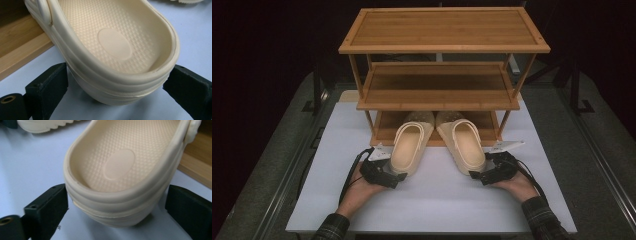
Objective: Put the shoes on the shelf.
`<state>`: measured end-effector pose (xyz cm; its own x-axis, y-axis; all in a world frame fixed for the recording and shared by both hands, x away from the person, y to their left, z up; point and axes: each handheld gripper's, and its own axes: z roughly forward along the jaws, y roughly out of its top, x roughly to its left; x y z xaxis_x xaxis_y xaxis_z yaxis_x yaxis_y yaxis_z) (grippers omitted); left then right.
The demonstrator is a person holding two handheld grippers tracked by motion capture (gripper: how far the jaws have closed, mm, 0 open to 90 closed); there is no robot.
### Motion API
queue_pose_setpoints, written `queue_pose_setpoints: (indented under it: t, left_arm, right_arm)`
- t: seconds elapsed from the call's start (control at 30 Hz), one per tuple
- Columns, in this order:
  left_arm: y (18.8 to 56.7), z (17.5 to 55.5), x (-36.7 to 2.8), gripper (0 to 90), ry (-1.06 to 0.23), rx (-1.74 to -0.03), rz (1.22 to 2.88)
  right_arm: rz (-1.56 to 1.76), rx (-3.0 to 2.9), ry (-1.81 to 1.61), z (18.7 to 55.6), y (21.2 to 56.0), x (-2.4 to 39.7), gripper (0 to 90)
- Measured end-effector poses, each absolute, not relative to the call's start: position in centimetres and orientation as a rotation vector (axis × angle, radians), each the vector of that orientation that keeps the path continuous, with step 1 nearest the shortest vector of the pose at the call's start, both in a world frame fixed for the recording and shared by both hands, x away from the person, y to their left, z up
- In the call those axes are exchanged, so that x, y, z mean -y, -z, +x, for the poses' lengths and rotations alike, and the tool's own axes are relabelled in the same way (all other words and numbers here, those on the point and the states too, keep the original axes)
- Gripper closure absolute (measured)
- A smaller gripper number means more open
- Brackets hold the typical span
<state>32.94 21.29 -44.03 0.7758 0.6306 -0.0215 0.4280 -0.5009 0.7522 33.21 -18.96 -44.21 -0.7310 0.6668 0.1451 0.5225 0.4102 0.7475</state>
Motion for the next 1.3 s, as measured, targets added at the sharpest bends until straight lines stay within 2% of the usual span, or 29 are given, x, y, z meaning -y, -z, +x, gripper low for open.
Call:
queue_pose_setpoints:
  t: [0.3, 0.5, 0.67, 0.87, 1.2, 1.3]
  left_arm:
    - [43.7, 33.2, -20.3, 6.7, -0.304, -0.800, 2.130]
    - [43.6, 33.4, -19.0, 13.5, -0.307, -0.752, 2.142]
    - [43.7, 33.9, -18.2, 14.6, -0.314, -0.764, 2.140]
    - [43.7, 34.5, -17.3, 17.5, -0.315, -0.767, 2.138]
    - [43.2, 35.0, -17.1, 20.7, -0.293, -0.804, 2.119]
    - [42.4, 35.5, -17.0, 20.9, -0.321, -0.791, 2.105]
  right_arm:
    - [1.071, -2.486, -1.213, 33.4, 43.9, 18.1, 7.3]
    - [1.030, -2.492, -1.209, 33.7, 43.8, 16.3, 13.3]
    - [1.032, -2.477, -1.217, 34.0, 43.9, 15.1, 16.7]
    - [1.036, -2.466, -1.254, 34.2, 44.0, 13.9, 25.3]
    - [1.064, -2.450, -1.274, 34.7, 43.8, 13.8, 28.5]
    - [1.082, -2.444, -1.287, 35.1, 43.4, 13.9, 29.2]
